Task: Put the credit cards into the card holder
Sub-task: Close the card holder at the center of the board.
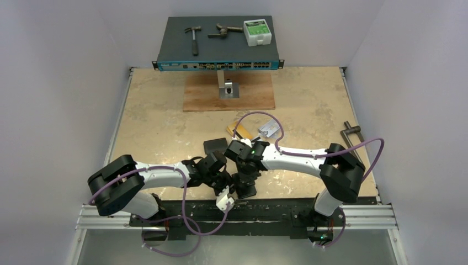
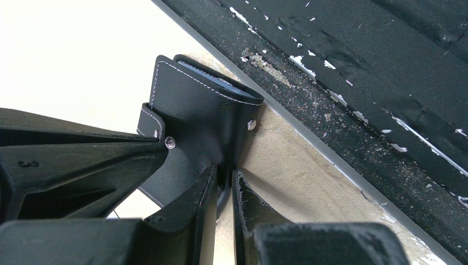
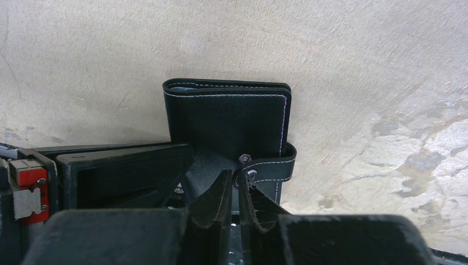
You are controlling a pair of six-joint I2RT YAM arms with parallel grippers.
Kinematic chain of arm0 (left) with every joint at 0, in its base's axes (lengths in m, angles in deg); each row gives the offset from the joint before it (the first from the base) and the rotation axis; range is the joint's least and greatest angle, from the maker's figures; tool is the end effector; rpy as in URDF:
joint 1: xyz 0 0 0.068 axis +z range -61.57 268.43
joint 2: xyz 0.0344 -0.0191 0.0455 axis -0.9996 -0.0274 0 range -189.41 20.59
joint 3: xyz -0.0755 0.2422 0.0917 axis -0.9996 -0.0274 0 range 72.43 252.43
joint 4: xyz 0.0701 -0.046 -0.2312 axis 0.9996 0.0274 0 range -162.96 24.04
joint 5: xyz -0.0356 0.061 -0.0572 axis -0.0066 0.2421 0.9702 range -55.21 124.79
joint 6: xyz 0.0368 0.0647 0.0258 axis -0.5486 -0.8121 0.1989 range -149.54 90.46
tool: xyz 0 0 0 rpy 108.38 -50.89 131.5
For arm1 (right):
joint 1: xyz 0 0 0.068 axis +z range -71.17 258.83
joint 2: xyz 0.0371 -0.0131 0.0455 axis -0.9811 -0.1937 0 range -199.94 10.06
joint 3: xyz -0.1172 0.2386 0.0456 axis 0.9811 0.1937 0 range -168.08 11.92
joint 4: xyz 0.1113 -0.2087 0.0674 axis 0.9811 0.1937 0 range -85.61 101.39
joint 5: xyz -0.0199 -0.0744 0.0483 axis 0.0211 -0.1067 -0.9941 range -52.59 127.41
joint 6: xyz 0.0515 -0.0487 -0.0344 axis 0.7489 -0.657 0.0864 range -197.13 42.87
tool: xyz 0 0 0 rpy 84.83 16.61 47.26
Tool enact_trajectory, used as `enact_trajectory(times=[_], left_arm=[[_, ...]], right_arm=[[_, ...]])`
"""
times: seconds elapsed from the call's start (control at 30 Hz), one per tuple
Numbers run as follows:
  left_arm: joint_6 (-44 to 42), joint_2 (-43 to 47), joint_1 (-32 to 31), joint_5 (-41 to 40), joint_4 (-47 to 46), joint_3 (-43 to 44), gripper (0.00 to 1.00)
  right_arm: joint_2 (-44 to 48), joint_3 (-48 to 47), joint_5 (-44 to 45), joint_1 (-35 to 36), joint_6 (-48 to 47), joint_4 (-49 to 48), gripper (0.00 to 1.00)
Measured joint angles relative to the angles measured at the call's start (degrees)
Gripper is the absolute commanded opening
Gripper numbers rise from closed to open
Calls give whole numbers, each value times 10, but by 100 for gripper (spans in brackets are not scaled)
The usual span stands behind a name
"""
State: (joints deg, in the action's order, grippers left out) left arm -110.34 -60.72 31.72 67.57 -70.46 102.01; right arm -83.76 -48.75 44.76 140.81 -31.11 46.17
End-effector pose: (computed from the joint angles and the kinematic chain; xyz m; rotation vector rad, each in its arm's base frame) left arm 0.1042 -0.2255 0.1231 2.2920 0.6497 -0.5225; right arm 0.1477 0.2591 0.1629 -0.3752 2.8528 0.1990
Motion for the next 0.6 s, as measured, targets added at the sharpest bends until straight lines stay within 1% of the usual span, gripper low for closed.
enact_trajectory(times=[0.13,0.43,0.47,0.53,0.6], left_arm=[[3,0,0,0,1,1,12],[3,0,0,0,1,1,12],[3,0,0,0,1,1,12],[3,0,0,0,1,1,12],[3,0,0,0,1,1,12]], right_arm=[[0,4,2,0,1,0,1],[0,9,2,0,4,-1,0],[0,9,2,0,5,0,4],[0,9,2,0,5,-1,21],[0,9,7,0,5,2,28]])
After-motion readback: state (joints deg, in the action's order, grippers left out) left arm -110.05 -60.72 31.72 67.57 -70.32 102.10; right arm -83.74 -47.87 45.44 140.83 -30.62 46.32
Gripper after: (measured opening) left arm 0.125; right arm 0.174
